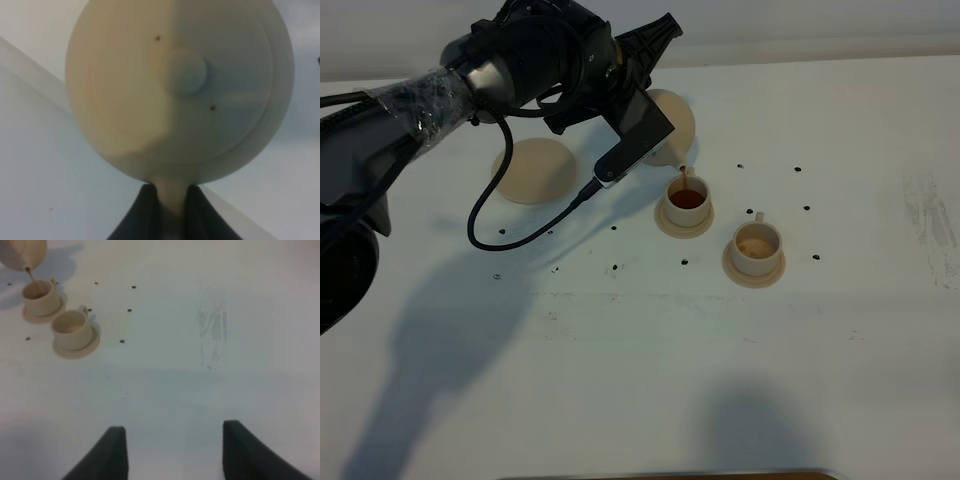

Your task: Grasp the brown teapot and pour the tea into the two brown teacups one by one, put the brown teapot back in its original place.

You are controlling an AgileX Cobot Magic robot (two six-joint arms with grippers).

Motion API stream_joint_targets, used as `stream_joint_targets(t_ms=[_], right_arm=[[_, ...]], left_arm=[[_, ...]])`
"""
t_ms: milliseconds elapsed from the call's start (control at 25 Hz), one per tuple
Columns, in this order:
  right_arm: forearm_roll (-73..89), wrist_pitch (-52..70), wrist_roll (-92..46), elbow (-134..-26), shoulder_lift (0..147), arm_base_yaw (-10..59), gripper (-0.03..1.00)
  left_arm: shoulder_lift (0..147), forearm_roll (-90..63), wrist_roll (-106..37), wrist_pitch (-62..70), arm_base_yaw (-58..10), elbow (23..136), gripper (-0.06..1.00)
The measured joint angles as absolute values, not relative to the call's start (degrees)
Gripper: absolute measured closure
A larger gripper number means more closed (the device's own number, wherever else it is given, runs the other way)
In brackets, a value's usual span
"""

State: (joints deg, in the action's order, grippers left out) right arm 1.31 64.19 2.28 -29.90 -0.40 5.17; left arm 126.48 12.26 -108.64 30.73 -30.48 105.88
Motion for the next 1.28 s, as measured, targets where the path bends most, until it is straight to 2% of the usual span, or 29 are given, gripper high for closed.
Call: stream_joint_targets(t_ms=[1280], right_arm=[[1.3, 64.2, 2.3, -29.9, -0.4, 5.2, 0.53]], left_arm=[[126.5, 13.5, -110.0, 29.0, -31.2, 105.9, 0.86]])
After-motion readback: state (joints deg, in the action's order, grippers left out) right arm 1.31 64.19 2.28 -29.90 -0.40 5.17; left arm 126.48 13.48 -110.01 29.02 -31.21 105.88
